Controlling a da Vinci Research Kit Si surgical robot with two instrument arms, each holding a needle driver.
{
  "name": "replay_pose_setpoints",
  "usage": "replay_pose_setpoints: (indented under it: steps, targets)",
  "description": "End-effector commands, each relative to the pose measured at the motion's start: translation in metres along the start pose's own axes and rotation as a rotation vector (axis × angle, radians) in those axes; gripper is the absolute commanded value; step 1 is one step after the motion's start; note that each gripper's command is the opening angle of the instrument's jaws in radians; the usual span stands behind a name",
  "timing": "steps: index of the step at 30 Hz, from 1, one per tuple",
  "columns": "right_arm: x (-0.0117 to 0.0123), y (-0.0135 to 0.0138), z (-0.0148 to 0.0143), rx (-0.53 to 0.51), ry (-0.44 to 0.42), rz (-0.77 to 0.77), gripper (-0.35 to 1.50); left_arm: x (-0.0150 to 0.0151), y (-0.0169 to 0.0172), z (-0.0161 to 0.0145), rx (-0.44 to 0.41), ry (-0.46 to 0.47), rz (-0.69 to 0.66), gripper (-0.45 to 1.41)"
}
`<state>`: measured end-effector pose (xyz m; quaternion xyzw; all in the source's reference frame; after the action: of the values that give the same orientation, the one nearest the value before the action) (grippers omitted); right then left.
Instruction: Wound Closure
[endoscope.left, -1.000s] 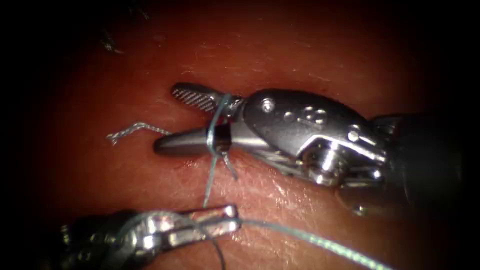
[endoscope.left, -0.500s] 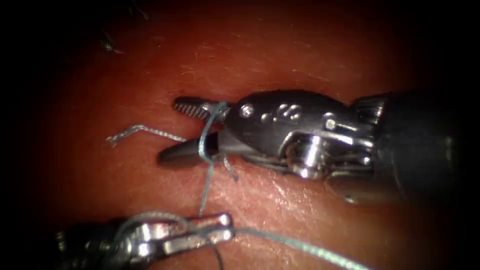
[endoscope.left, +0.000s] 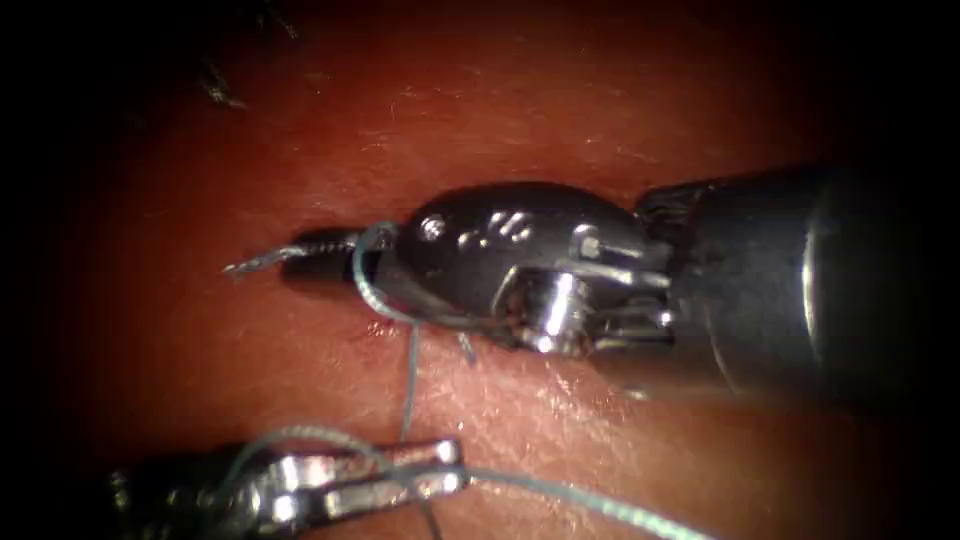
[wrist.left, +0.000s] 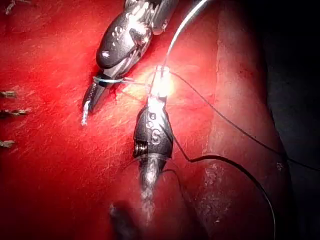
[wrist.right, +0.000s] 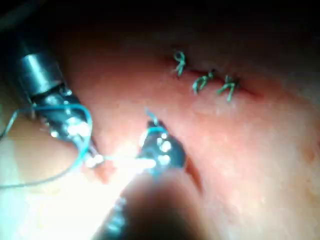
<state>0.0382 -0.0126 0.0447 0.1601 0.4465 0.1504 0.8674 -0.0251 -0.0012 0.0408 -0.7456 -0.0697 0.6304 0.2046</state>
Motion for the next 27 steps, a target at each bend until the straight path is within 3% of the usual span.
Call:
replay_pose_setpoints:
  steps: [1, 8, 12, 21, 24, 27]
  targets:
    - [0.0002, 0.0001, 0.0005, -0.005, 0.003, -0.005, -0.35, -0.0009, 0.0004, 0.0003, -0.001, 0.001, -0.004, -0.45]
    - [-0.0008, -0.0002, -0.0026, -0.032, -0.006, -0.032, -0.35, -0.0002, -0.0012, -0.0014, 0.024, 0.0, -0.02, -0.45]
    - [-0.0017, -0.0003, -0.0048, -0.054, -0.006, -0.022, -0.35, 0.0005, -0.0042, -0.0037, 0.063, -0.009, -0.031, -0.45]
    - [-0.0026, 0.0003, -0.0046, -0.061, 0.005, -0.023, -0.35, 0.0007, -0.0076, -0.0054, 0.075, -0.036, -0.035, -0.45]
    - [-0.0029, 0.0006, -0.0049, -0.071, 0.016, -0.017, -0.35, 0.001, -0.0112, -0.0061, 0.092, -0.049, -0.047, -0.45]
    - [-0.0028, 0.0005, -0.0049, -0.074, 0.016, -0.017, -0.35, 0.001, -0.0125, -0.0063, 0.098, -0.056, -0.042, -0.45]
